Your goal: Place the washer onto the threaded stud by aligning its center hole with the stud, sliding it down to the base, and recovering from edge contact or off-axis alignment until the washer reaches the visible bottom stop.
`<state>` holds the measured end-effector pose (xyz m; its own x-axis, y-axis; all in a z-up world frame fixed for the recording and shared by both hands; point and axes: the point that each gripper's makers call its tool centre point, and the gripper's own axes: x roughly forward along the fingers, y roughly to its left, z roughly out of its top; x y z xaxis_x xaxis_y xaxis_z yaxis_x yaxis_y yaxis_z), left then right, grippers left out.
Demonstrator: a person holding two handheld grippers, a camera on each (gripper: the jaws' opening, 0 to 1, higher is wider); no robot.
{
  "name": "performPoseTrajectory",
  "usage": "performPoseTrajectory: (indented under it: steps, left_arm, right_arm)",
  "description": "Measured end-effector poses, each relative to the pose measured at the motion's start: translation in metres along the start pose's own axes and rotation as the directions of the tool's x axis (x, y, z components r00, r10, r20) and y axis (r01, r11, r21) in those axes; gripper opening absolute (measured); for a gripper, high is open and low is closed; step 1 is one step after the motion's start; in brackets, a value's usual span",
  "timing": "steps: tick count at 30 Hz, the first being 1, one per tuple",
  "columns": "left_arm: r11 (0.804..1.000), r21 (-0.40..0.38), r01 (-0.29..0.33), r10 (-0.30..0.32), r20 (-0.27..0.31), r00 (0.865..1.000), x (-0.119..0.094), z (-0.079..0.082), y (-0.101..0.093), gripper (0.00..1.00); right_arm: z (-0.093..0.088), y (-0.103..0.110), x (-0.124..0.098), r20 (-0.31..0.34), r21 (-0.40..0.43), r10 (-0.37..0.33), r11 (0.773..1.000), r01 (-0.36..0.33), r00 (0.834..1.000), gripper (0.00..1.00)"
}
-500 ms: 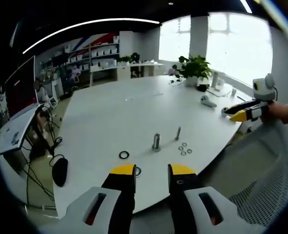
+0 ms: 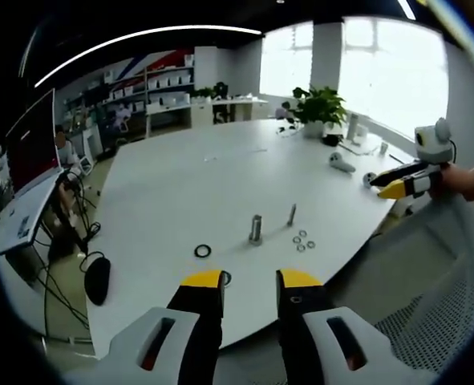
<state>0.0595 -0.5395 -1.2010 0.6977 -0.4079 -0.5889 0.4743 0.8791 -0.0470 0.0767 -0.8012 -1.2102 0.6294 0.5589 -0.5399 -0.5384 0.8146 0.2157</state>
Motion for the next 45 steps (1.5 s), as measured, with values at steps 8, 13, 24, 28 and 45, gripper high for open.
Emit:
performPoseTrajectory:
  steps: [8,13,24,28,45]
  left_arm:
    - [1.0,0.001,0.0,0.0,0.001,1.0,-0.0002,-0.0003,0.0003,0.24]
    - [1.0,-0.003,-0.009,0.009,-0.004,1.0,-0.0005,-0.0011,0.0015,0.25]
    - [1.0,-0.005,-0.022,0.022,-0.005,1.0,-0.0012,-0.0029,0.0046,0.26]
    - [1.0,0.006,-0.011,0.011,-0.014,1.0,-0.0011,-0.0044,0.0016,0.26]
    - [1.0,0.026,-0.006,0.006,-0.014,1.0,-0.0016,-0.0051,0.0005,0.26]
  right_arm:
    - [0.0012,0.0004,-0.0005,0.009,0.001,0.001,1.0,-0.001,1.0,0.43]
    - [0.0008,-0.0019,-0.0013,0.012,0.011,-0.008,1.0,0.008,1.0,0.43]
    - [-0.003,-0.0012,-0.0015,0.001,0.041,-0.003,0.999,0.003,1.0,0.44]
    - [-0.0035,-0.0006,-0.0022,-0.003,0.033,-0.006,0.999,0.006,1.0,0.44]
    - [-0.0022,0.003,-0.0019,0.005,0.022,0.014,1.0,-0.014,1.0,0.43]
